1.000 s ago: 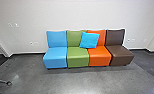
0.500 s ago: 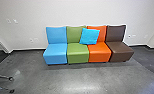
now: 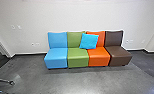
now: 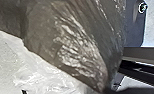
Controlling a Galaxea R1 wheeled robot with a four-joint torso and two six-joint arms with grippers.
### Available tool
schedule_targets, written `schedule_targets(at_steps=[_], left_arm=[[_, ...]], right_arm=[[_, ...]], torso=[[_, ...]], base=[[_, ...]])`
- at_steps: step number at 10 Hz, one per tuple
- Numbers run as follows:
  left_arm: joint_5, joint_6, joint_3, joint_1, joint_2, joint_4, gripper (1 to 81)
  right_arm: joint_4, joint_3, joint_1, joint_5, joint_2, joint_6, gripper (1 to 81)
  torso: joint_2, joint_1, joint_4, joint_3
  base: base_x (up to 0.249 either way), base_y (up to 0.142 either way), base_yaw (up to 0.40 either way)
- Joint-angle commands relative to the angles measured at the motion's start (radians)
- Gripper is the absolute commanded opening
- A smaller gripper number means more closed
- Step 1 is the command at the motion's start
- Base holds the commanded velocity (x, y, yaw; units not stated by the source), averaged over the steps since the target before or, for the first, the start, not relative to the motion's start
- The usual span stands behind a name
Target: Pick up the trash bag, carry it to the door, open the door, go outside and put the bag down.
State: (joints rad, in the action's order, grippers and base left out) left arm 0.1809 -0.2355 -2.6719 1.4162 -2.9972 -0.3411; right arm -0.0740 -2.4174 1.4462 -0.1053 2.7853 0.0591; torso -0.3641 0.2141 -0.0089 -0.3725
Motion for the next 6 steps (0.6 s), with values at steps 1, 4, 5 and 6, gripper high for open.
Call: schedule_targets(at_steps=[1,4,5,6], left_arm=[[0.085,-0.008,0.003,-0.021,0.001,-0.001,1.0],[0.085,-0.008,0.003,-0.015,0.007,-0.001,1.0],[0.085,-0.008,0.003,-0.015,0.006,-0.001,1.0],[0.085,-0.008,0.003,-0.013,0.004,-0.001,1.0]], right_arm=[[-0.007,0.002,-0.025,-0.073,-0.016,-0.005,81.1],[-0.007,-0.015,-0.022,-0.073,-0.002,-0.005,81.1],[-0.007,-0.027,-0.020,-0.073,0.006,-0.005,81.1],[-0.007,-0.037,-0.019,-0.073,0.013,-0.005,81.1]], torso=[[0.095,-0.061,0.000,0.086],[0.203,-0.132,0.000,0.155],[0.239,-0.156,0.000,0.128],[0.263,-0.174,0.000,0.144]], base=[[0.000,0.000,0.000],[0.000,0.000,0.000],[0.000,0.000,0.000],[0.000,0.000,0.000]])
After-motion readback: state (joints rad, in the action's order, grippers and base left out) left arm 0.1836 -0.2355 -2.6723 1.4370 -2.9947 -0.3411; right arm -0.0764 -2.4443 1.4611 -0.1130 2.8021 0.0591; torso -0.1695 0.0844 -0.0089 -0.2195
